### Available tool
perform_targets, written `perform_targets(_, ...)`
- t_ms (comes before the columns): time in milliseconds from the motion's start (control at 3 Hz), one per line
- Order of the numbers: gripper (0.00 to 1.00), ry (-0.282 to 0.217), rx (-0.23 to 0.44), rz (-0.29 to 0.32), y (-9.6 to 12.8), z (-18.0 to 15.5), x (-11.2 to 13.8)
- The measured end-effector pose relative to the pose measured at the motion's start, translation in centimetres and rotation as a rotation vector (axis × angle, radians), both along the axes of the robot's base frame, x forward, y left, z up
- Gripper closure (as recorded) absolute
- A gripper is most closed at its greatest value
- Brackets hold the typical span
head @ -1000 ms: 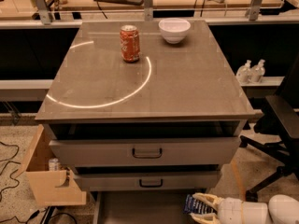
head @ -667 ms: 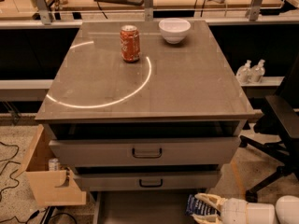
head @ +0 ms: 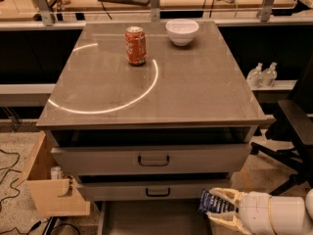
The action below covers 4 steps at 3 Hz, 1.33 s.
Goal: Pick rxbar blueberry from bottom drawer and place on counter
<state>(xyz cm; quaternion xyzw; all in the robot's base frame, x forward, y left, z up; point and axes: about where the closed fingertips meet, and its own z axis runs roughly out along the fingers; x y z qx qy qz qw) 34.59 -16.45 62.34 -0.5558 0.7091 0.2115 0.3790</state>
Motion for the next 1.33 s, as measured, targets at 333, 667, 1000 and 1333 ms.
perform_targets(333,1.0,-0.032,-0.055,0.002,0.5,5.3,1.3)
perform_targets(667,1.0,-0.072,-0.113,0.002,1.8,10.5,2.7)
perform_targets(1000,1.0,-0.11,-0.162,0.011,3.2,14.7,3.7)
perform_targets(1333,1.0,-0.144,-0.206,0.02,4.8,17.9,4.4)
